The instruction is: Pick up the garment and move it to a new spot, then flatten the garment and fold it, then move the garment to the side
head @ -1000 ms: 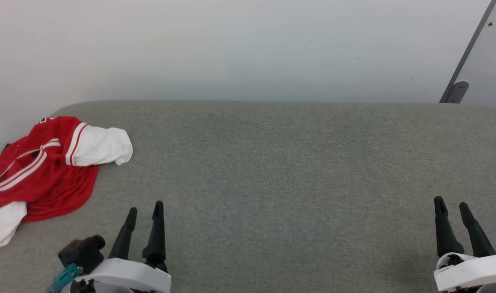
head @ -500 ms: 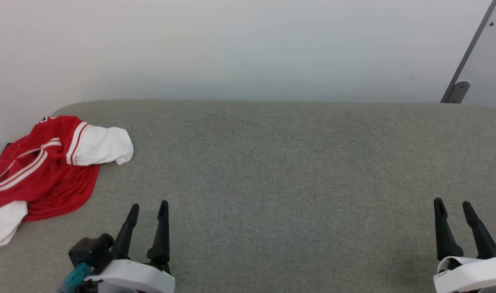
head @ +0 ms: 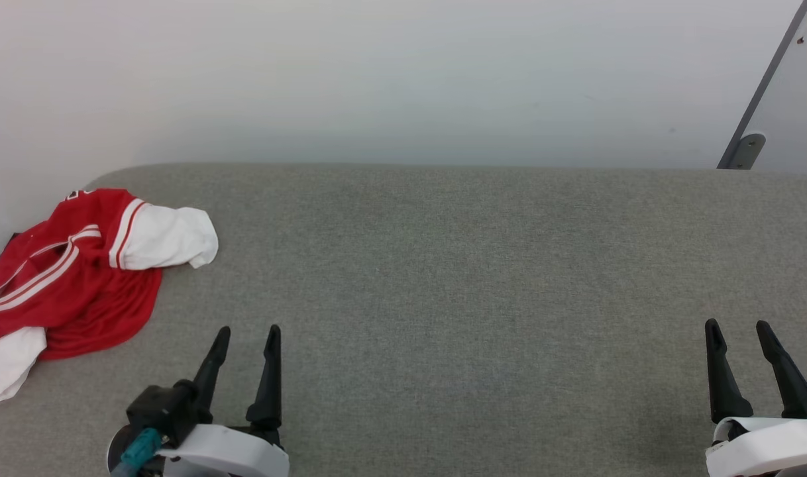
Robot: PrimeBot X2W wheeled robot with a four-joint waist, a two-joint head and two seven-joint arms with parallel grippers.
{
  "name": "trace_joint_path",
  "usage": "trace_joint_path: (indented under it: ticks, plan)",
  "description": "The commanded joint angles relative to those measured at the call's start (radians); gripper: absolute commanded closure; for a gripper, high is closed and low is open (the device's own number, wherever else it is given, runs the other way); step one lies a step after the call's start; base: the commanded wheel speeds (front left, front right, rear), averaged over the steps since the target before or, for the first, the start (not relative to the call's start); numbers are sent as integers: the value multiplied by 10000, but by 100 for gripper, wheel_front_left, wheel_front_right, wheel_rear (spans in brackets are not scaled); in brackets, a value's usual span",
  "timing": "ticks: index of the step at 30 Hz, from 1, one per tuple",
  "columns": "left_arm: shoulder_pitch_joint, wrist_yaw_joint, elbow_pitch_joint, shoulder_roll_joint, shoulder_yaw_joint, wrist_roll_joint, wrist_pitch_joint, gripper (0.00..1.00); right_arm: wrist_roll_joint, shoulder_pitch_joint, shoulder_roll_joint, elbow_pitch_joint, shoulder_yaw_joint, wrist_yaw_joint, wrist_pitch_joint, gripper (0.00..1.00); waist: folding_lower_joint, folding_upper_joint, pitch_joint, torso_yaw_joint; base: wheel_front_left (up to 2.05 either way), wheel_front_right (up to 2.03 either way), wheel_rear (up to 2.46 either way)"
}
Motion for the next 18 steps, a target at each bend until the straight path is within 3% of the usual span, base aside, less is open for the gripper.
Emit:
trace_joint_path:
  ticks: [1,18]
  plan:
    - [-74,-53,-44,9,-9,213,-97,0,-216,90,-44,-72,-67,-9,-89,0,0,0,-7,2,0,0,0]
    - [37,-99,-95,-52,-128,1128,-305,0,-1266,216,-11,-199,-192,-10,-220,0,0,0,-35,49,0,0,0]
